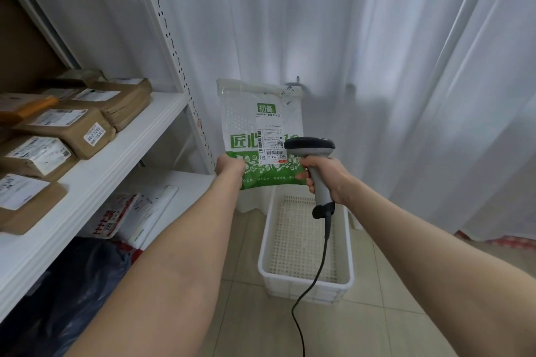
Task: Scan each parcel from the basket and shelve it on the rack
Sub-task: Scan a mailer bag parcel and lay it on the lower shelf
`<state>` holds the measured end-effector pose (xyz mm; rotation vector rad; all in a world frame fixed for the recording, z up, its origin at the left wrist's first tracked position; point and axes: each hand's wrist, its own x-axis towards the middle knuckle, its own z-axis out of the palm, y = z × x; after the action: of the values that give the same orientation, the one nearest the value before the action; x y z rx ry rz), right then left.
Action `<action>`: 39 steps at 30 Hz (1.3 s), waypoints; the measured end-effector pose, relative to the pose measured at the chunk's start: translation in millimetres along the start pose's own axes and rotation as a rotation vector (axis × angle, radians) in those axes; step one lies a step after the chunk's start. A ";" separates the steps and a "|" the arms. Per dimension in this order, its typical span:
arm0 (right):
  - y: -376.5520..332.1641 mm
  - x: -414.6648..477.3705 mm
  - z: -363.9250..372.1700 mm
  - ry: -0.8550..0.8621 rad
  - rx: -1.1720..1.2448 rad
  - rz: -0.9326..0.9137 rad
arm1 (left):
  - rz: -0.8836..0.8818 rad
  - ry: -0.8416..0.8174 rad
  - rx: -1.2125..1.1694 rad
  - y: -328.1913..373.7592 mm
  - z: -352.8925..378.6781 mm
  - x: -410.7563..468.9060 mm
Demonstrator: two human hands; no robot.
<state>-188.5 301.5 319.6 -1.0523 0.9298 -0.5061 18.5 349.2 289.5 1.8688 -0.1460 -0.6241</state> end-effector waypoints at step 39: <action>2.1 5.5 -3.4 -0.037 -0.052 0.064 | -0.019 0.032 -0.034 -0.6 -3.2 0.2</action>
<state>-188.6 296.7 314.8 -1.0725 0.9450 -0.4101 20.0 352.0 289.7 1.8488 -0.0956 -0.6058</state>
